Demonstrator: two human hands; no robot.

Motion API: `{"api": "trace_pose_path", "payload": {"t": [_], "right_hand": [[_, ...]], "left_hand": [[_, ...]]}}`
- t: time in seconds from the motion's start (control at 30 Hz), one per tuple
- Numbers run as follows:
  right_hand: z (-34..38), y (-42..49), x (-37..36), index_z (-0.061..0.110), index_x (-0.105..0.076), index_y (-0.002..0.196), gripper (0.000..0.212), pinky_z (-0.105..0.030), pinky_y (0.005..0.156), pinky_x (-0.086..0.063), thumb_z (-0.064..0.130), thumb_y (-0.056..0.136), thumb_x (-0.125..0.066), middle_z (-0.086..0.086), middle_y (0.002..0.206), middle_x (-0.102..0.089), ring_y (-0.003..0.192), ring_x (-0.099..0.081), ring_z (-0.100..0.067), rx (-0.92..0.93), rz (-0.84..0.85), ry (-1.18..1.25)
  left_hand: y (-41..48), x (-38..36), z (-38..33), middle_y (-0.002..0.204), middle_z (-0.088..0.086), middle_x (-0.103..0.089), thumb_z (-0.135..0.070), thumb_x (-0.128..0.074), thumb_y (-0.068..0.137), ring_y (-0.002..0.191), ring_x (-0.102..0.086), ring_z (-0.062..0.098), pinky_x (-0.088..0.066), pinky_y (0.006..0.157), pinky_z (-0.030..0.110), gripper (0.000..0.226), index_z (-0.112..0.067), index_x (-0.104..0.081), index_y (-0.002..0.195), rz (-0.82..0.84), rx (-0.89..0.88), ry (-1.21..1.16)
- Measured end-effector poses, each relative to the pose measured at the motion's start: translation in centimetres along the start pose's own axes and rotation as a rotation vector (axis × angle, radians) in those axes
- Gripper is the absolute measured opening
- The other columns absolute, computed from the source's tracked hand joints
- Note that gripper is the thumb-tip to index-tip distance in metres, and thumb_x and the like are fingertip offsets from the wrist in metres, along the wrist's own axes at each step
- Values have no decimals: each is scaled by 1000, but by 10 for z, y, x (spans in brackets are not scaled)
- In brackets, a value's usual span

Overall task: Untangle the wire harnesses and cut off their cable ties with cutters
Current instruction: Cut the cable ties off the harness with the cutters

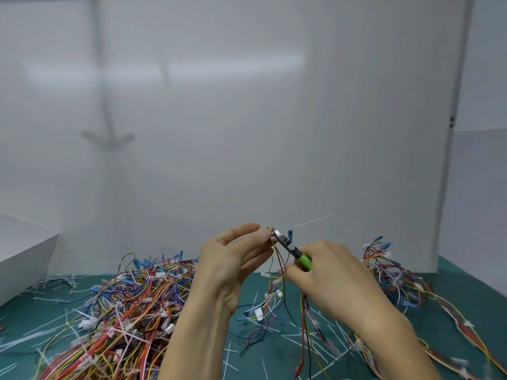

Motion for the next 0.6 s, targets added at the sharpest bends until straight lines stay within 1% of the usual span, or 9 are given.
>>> {"api": "trace_pose_path", "payload": {"t": [0.23,0.37,0.43,0.47,0.53,0.6], "right_hand": [[-3,0,-2,15,-41,60,34,-26,46,-24,32,84,-57,-2,55,-38,51,-30,-18,-22,44,104],[-5,-1,-3,15,-43,58,33,-29,47,-27,32,82,-59,-2,54,-40,52,-30,-18,-38,72,169],[-9,0,-2,10,-45,60,34,-33,49,-32,32,82,-59,-6,55,-47,53,-34,-18,-59,55,216],[-11,0,-1,7,-48,62,34,-36,50,-38,32,82,-59,-10,57,-54,53,-38,-19,-74,46,242],[-16,2,1,3,-54,69,33,-43,58,-51,32,85,-57,-17,68,-65,54,-48,-21,-104,30,295],[-20,4,6,1,-59,74,31,-45,62,-55,30,87,-56,-18,71,-66,56,-56,-30,-115,-4,342]], "left_hand": [[0,-4,1,85,18,-76,7,-75,73,70,-75,24,-60,60,25,27,1,-64,97,-8,-32,-11],[2,-5,3,84,19,-76,8,-74,75,69,-75,24,-60,59,26,26,1,-63,97,5,-27,-18],[3,-6,5,81,19,-75,9,-72,77,68,-74,24,-60,61,26,25,2,-62,99,14,-19,-8],[3,-6,6,79,18,-74,9,-69,79,67,-74,23,-61,61,27,23,2,-62,99,20,-15,0],[5,-4,7,73,14,-71,10,-61,84,64,-71,23,-61,62,29,18,3,-62,101,32,-9,36],[8,2,9,66,9,-65,9,-54,87,60,-68,22,-61,61,31,19,4,-62,104,40,6,149]]}}
Point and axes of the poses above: each hand's wrist, its own y-axis towards the middle knuckle, its own x-axis out of the back of the hand, z = x × y, the point moved 10 cm from there along y, towards the middle knuckle
